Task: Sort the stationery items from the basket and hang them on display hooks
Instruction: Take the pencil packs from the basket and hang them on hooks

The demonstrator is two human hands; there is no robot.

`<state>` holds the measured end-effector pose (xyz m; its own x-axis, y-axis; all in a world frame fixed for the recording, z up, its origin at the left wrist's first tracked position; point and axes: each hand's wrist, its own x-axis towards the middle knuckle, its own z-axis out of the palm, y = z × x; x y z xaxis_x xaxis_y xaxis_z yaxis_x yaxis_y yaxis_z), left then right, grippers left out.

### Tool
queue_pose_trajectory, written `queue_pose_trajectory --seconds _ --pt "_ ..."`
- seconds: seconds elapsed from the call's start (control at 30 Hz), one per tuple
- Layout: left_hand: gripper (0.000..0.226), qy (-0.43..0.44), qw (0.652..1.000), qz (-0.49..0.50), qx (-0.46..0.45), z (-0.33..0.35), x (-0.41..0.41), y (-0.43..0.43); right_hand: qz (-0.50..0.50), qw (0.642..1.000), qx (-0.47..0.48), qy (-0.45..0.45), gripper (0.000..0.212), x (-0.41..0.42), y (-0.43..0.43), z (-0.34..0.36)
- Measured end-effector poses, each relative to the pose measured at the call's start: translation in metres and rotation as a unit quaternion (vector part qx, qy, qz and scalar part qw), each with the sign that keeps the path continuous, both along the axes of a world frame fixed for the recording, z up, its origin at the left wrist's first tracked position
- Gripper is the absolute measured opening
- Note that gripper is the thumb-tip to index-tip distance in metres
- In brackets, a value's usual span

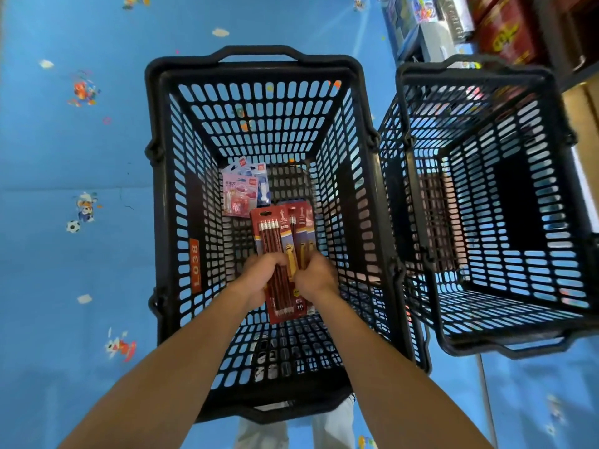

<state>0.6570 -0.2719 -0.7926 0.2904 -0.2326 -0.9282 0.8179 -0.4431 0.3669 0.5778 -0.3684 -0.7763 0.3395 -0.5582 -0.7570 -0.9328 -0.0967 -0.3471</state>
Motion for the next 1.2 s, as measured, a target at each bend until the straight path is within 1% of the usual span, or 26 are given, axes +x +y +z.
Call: queue_pose_trajectory --seconds 0.03,0.1,0.23,0.37,0.4,0.5,0.6,0.67,0.7,0.73,0.8,0.83,0.87,0.93,1.07,1.13,1.17,1.2 --pt "0.011 0.007 1.000 0.005 -0.006 0.002 0.000 0.001 -0.014 1.000 0.017 -0.013 0.024 0.002 0.001 0.001" --pt "0.013 0.009 1.000 0.015 -0.012 0.005 0.002 0.006 -0.060 0.996 0.050 -0.037 0.018 0.004 0.003 0.003" --pt "0.019 0.008 0.999 0.039 -0.032 0.008 0.004 0.014 -0.112 0.986 0.099 -0.078 0.016 0.006 0.010 0.008" --pt "0.018 -0.029 0.997 0.068 -0.025 0.009 -0.004 0.010 -0.157 0.976 0.102 -0.107 0.008 0.011 0.017 0.013" --pt "0.019 -0.031 0.997 0.073 -0.026 0.011 -0.006 0.009 -0.167 0.973 0.109 -0.113 0.014 0.012 0.018 0.014" --pt "0.031 -0.029 0.997 0.064 -0.039 0.013 -0.007 0.008 -0.197 0.959 0.160 -0.128 0.034 0.012 0.021 0.017" --pt "0.040 -0.069 0.996 0.041 -0.041 0.012 -0.005 0.009 -0.195 0.950 0.199 -0.140 0.040 0.009 0.019 0.017" --pt "0.047 -0.087 0.995 0.040 -0.037 0.012 -0.005 0.010 -0.216 0.941 0.220 -0.137 0.044 0.008 0.016 0.014" --pt "0.053 -0.087 0.995 0.046 -0.028 0.013 -0.005 0.010 -0.216 0.943 0.217 -0.129 0.046 0.008 0.015 0.012" --pt "0.060 -0.084 0.995 0.052 -0.016 0.013 -0.005 0.010 -0.195 0.954 0.196 -0.116 0.046 0.009 0.013 0.011" --pt "0.073 -0.078 0.995 0.056 -0.003 0.011 -0.005 0.007 -0.134 0.979 0.129 -0.087 0.041 0.012 0.010 0.010" --pt "0.076 -0.074 0.996 0.057 -0.003 0.010 -0.004 0.005 -0.113 0.986 0.102 -0.072 0.041 0.013 0.008 0.009" --pt "0.075 -0.071 0.996 0.055 -0.005 0.009 -0.004 0.002 -0.102 0.989 0.086 -0.059 0.042 0.014 0.007 0.009" --pt "0.066 -0.067 0.997 0.044 -0.006 0.004 -0.004 -0.002 -0.094 0.992 0.074 -0.048 0.042 0.014 0.003 0.007" --pt "0.029 -0.076 0.997 0.030 0.003 -0.002 -0.006 -0.006 -0.100 0.988 0.099 -0.065 0.034 0.013 0.003 0.006" --pt "0.024 -0.069 0.997 0.022 0.008 -0.002 -0.008 -0.007 -0.099 0.990 0.082 -0.066 0.024 0.013 0.005 0.005" --pt "0.024 -0.070 0.997 0.022 0.011 -0.001 -0.009 -0.006 -0.098 0.990 0.074 -0.065 0.023 0.013 0.007 0.005" --pt "0.022 -0.076 0.997 0.023 0.011 -0.002 -0.010 -0.005 -0.098 0.991 0.072 -0.063 0.026 0.014 0.008 0.006"
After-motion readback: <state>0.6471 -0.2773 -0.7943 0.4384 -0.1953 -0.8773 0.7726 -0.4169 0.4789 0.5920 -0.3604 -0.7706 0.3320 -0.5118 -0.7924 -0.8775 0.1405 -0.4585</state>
